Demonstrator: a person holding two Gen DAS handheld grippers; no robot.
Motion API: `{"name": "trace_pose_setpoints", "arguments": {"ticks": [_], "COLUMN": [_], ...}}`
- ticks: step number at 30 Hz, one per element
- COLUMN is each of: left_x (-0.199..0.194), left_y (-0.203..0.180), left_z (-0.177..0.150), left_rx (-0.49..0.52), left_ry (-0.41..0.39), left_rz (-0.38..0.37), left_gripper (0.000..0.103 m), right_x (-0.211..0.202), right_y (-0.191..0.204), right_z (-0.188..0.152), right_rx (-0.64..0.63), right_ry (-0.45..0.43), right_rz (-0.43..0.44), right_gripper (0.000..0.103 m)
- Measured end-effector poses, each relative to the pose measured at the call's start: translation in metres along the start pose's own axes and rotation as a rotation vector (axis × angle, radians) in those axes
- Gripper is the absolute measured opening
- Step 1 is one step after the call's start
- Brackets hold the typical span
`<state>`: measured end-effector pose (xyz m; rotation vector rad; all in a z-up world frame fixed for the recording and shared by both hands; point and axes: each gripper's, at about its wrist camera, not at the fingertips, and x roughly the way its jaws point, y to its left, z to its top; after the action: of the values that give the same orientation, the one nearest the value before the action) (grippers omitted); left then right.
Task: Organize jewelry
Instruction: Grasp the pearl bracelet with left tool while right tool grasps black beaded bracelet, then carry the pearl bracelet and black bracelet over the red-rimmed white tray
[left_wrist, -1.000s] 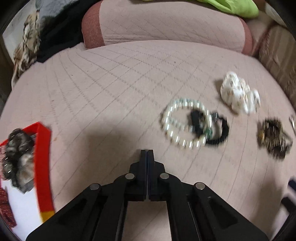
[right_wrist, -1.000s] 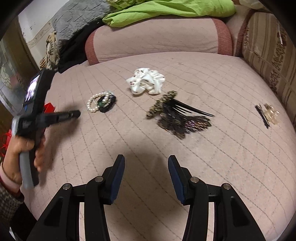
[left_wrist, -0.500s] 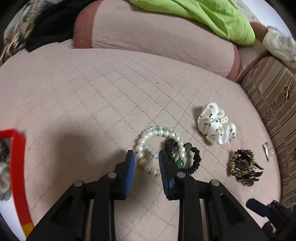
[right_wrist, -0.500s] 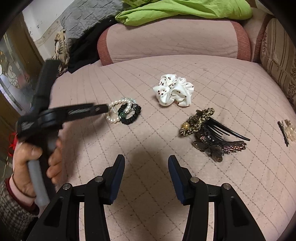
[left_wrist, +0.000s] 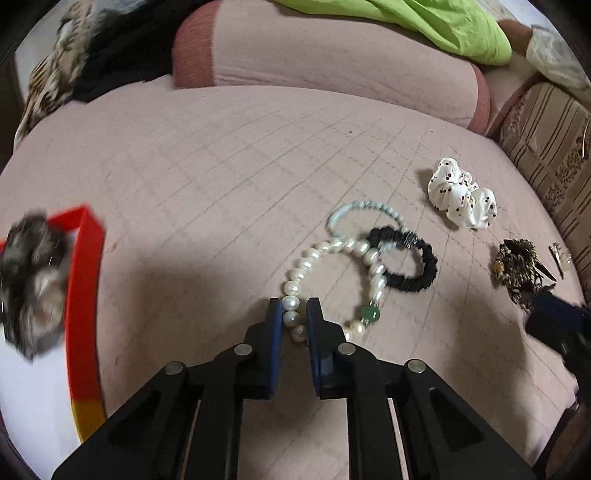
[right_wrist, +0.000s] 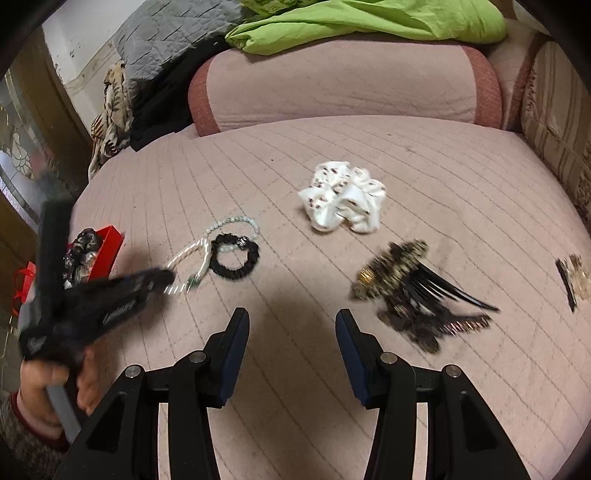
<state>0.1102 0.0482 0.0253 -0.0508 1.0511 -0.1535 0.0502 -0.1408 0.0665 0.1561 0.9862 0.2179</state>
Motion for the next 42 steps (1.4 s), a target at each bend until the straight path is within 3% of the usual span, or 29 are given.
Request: {"name": "trace_pose_setpoints", "arguments": {"ticks": [4,11,13,15,17,18,19,20,21,22,25,33,42], "left_x": [-0.001,0.003,0.003,0.003,0.003,0.003,0.003,0.002,0.002,0.001,-0.007,-0.049,-0.109], "left_y": [0.008,0.005,0.002,-0.001,-0.008,-0.011,-0.014,-0.016,-0.017,-0.016,-0.012,-0.017,0.0], "left_z": [-0.004,0.0,-0.001,-0.002,-0.004,-0.005,-0.005,-0.004,-0.004,-0.004,-0.006,-0.026,-0.05], "left_rx": [-0.026,-0.009,0.004,0.012,0.027,0.037,0.045,0.047,0.046,0.046,0.026,0.04,-0.03], "left_ry": [-0.016,-0.026,-0.036,-0.045,-0.056,-0.059,-0.06,-0.06,-0.059,-0.057,-0.038,-0.074,-0.12], "left_rz": [-0.028,-0.016,-0.012,-0.029,-0.014,0.006,0.023,0.036,0.045,0.051,0.016,0.031,0.023], "left_gripper": [0.014,0.016,0.021,0.035,0.037,0.037,0.037,0.032,0.017,0.009,0.009,0.009,0.009], "right_x": [0.024,0.067,0.078,0.081,0.08,0.079,0.079,0.079,0.078,0.076,0.066,0.021,-0.028], "right_y": [0.023,0.049,0.048,0.046,0.045,0.045,0.044,0.043,0.042,0.04,0.036,0.042,0.058], "right_z": [0.011,0.024,0.024,0.022,0.02,0.019,0.019,0.018,0.018,0.018,0.013,-0.001,-0.015], "right_rx": [-0.021,-0.068,-0.053,-0.03,-0.029,-0.03,-0.032,-0.032,-0.027,-0.023,-0.005,-0.032,-0.048], "right_ry": [0.017,0.042,0.067,0.056,0.05,0.051,0.056,0.058,0.06,0.063,0.062,0.014,-0.031], "right_rz": [0.04,-0.016,-0.02,-0.01,-0.011,-0.01,-0.013,-0.007,0.003,0.009,0.025,0.016,0.043], "right_gripper": [0.053,0.053,0.052,0.052,0.038,0.02,0.012,0.011,0.009,0.009,0.008,0.008,0.008]}}
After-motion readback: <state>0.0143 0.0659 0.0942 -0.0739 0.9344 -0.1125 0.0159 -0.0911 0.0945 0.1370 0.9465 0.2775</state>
